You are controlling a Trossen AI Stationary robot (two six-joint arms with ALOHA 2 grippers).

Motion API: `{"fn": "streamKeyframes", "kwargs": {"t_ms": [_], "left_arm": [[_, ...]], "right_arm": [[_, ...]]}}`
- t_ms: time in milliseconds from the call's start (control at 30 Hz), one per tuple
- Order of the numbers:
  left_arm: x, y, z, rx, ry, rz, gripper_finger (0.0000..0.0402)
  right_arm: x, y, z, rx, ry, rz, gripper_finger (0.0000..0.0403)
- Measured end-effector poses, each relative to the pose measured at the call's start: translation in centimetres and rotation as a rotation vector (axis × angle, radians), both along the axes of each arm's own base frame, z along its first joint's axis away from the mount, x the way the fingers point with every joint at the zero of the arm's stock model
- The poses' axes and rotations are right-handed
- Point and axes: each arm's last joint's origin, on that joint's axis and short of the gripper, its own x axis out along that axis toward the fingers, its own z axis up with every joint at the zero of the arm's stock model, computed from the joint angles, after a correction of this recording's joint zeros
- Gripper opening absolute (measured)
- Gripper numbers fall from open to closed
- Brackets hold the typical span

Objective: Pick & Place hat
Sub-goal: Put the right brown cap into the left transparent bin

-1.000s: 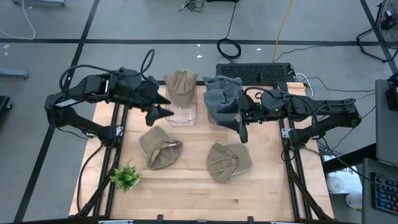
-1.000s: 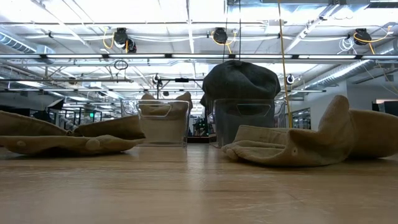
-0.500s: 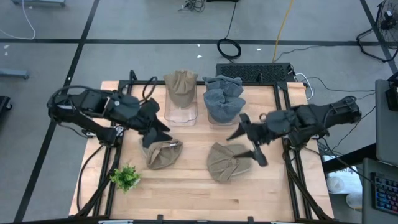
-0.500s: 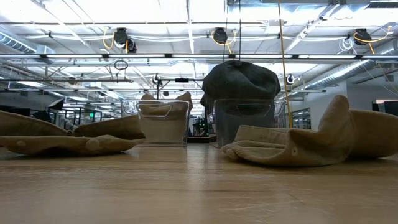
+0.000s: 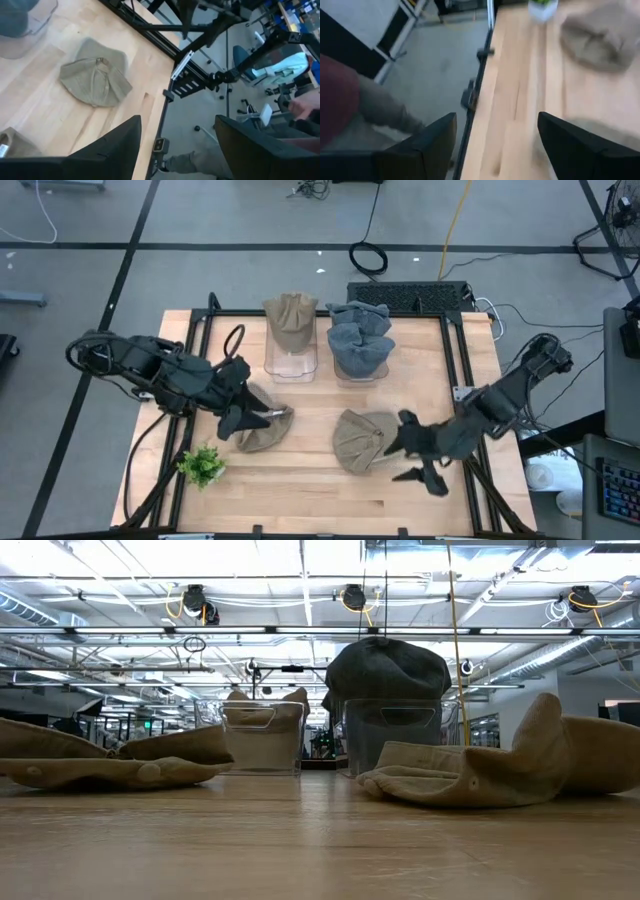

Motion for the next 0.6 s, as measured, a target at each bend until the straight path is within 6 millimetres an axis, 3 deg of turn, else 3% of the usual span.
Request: {"fn": "streamKeyframes", "kwargs": {"t_ms": [300,600], "left_arm": [[-0.3,-0.7,0.0,0.034,-0.012,-0.024,0.0246],[-0.6,-1.2,-0.1,0.046,-0.005,-0.057,0.0262]], "right_arm": [[2.0,3.2,-5.6,-0.196,0.257,-0.022,0.0256],[3.9,4.6,-10.2,-0.369,0.407,-0.023,0.0264]]}}
